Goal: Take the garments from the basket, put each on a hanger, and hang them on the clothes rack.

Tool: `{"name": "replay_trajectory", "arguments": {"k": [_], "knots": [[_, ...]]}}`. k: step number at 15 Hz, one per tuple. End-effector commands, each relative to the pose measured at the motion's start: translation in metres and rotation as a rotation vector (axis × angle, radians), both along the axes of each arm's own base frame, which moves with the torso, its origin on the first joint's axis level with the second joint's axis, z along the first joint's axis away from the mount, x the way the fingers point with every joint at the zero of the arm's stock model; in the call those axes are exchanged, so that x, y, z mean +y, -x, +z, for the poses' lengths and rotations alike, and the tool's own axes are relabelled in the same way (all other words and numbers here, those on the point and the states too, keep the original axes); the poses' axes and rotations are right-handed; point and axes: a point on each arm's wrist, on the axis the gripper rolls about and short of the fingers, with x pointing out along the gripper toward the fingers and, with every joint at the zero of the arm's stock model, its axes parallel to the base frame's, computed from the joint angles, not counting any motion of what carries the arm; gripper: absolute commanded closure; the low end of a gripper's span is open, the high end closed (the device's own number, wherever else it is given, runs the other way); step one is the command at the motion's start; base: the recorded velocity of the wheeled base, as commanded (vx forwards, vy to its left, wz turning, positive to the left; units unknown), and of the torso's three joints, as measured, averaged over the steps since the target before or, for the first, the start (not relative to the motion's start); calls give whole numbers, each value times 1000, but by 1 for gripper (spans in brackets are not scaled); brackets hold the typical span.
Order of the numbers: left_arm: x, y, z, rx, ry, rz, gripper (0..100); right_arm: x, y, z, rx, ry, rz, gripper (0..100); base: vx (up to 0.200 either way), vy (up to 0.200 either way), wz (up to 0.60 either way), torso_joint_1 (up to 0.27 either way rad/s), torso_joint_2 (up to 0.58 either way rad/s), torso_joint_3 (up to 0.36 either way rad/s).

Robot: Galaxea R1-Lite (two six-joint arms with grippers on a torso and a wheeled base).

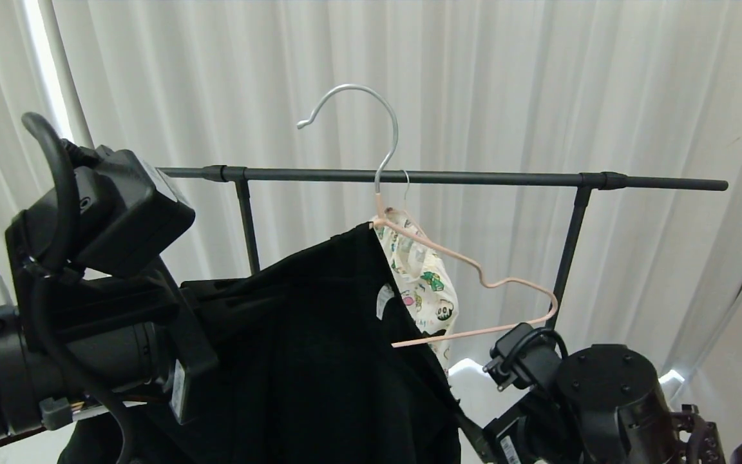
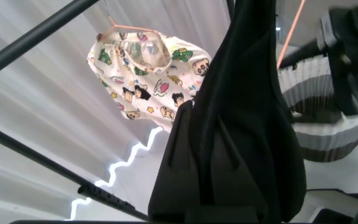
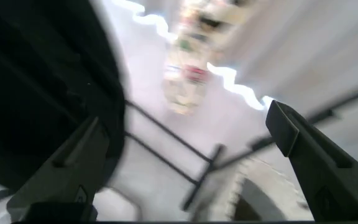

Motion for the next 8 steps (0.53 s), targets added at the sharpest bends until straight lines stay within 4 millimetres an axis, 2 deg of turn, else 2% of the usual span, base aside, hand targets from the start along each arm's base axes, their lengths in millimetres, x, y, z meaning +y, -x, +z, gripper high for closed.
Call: {"name": "replay_trajectory", "arguments": {"k": [1, 5, 8], "knots": [[4, 3, -3, 2, -4, 7, 100, -33, -12, 4, -26, 32, -99, 0, 0, 0, 0, 0, 0, 0], [15, 17, -18, 20, -18, 7, 100, -65, -29, 13, -52, 12, -236, 0, 0, 0, 0, 0, 0, 0], [22, 25, -28, 35, -32, 6, 100, -73, -32, 20, -67, -10, -267, 0, 0, 0, 0, 0, 0, 0]]}}
